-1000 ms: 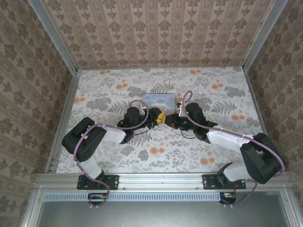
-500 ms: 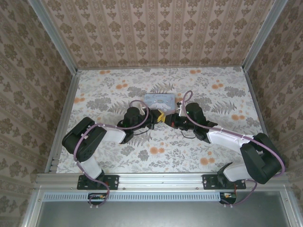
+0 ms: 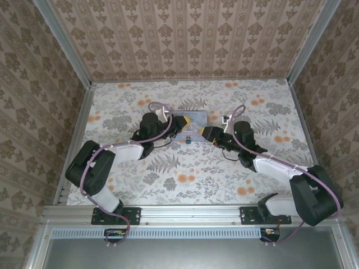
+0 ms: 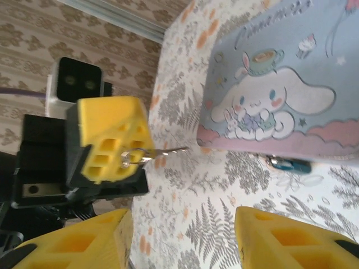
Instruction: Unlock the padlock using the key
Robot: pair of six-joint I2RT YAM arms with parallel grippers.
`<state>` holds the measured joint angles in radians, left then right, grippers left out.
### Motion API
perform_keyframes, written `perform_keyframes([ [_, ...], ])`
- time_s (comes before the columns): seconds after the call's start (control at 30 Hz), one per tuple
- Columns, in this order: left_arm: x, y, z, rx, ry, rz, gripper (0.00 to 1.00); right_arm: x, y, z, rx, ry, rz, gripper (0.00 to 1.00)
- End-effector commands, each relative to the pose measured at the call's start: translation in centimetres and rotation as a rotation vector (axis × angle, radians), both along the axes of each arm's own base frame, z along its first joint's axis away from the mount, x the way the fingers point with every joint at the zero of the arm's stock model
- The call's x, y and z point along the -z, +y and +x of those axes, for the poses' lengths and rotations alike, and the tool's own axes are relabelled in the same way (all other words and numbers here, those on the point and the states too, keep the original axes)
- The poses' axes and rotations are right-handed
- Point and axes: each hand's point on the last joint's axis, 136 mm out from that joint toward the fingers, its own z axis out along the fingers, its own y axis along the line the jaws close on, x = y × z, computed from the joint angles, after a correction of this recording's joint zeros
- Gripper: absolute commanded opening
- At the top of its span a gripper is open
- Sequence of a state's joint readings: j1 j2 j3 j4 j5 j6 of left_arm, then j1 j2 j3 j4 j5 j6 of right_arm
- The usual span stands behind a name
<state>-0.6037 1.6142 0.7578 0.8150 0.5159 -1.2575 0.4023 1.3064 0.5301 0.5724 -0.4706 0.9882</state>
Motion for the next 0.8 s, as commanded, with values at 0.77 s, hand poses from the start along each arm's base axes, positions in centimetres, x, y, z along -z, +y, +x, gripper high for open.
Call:
perform_keyframes([
  [0.77, -5.5, -1.2, 0.5, 0.043, -0.348, -0.080, 0.00, -7.3, 3.3, 3.2, -0.056, -0.293, 0.319, 0.44],
])
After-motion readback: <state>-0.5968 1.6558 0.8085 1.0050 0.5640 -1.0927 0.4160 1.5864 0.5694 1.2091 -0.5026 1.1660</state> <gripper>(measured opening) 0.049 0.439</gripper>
